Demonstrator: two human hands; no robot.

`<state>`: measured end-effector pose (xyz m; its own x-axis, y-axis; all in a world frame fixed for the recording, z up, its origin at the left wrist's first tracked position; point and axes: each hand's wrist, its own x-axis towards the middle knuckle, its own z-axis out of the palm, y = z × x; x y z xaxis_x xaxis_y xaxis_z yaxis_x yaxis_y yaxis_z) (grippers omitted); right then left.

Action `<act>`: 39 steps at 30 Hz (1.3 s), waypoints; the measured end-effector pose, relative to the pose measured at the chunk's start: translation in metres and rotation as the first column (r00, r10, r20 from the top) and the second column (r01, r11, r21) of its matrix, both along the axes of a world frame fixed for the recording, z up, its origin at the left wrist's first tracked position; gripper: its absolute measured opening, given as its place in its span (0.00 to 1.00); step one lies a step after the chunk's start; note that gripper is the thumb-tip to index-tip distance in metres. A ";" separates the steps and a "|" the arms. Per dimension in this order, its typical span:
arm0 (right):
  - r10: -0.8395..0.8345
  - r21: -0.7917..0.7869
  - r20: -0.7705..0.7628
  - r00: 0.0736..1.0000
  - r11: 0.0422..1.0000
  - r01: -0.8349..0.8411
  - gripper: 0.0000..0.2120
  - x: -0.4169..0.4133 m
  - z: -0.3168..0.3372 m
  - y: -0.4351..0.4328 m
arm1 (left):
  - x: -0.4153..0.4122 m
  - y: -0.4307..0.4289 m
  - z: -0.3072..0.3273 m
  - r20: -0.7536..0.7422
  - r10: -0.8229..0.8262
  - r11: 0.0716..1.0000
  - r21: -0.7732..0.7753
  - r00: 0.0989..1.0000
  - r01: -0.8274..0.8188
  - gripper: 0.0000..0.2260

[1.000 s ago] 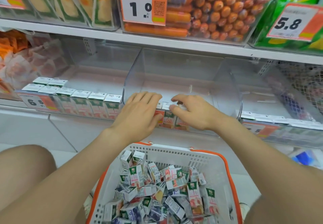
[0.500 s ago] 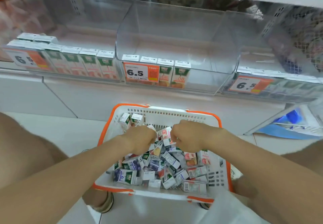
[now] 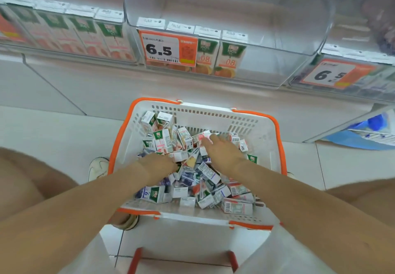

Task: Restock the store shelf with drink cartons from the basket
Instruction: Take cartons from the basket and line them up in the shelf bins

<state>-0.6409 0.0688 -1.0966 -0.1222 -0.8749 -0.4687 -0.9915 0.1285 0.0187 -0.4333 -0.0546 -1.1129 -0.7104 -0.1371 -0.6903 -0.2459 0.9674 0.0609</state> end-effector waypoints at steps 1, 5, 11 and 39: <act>0.011 -0.002 -0.023 1.000 1.000 -0.011 0.44 -0.004 -0.003 -0.001 | 0.001 0.001 0.001 -0.027 0.001 1.000 0.005 1.000 -0.001 0.22; 0.065 0.105 -0.091 0.994 0.993 -0.055 0.43 -0.013 -0.006 -0.003 | 0.002 -0.005 0.007 0.008 0.122 0.989 0.081 0.993 -0.122 0.20; 0.030 0.134 0.056 0.998 0.990 -0.038 0.24 -0.018 -0.007 -0.011 | -0.007 -0.026 0.018 -0.081 0.507 0.807 0.393 0.858 -0.440 0.20; 0.048 0.349 0.903 -0.426 0.497 0.794 0.07 -0.005 0.286 -0.021 | -0.021 -0.031 0.244 -0.359 0.933 0.354 0.917 0.007 -0.185 0.16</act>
